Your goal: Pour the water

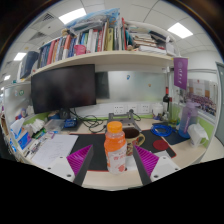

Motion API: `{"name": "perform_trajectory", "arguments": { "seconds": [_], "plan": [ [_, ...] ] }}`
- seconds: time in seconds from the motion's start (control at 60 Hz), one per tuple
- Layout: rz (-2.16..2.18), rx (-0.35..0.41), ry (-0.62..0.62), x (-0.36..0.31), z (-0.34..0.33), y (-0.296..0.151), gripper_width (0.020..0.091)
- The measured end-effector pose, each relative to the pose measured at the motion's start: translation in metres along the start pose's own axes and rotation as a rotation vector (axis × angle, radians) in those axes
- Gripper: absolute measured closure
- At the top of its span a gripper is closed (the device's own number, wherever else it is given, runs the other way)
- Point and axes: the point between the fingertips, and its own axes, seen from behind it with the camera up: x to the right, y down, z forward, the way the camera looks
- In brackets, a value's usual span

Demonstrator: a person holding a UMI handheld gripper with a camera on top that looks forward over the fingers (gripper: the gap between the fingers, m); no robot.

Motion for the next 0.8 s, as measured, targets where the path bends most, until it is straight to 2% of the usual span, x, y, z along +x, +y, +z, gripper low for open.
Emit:
{"name": "perform_trajectory", "arguments": {
  "seconds": [0.167, 0.367, 0.433, 0.517, 0.55, 0.583, 0.683, 0.8],
  "plan": [
    [-0.039, 0.03, 0.046, 0.008, 0.056, 0.018, 0.0288],
    [-0.057, 0.068, 0.032, 0.006, 0.093, 0.028, 0.0287],
    [-0.068, 0.063, 0.049, 0.009, 0.104, 0.035, 0.0312],
    [-0.092, 0.074, 0.066, 0.011, 0.111, 0.037, 0.0444],
    [-0.103, 0.091, 0.068, 0.009, 0.112, 0.034, 0.0529],
    [-0.108, 0.093, 0.047, 0.002, 0.113, 0.035, 0.053],
    [-0.106, 0.103, 0.022, -0.004, 0.115, 0.034, 0.0613],
    [-0.06, 0.121, -0.01, -0.009, 0.118, 0.032, 0.067]
  ]
}}
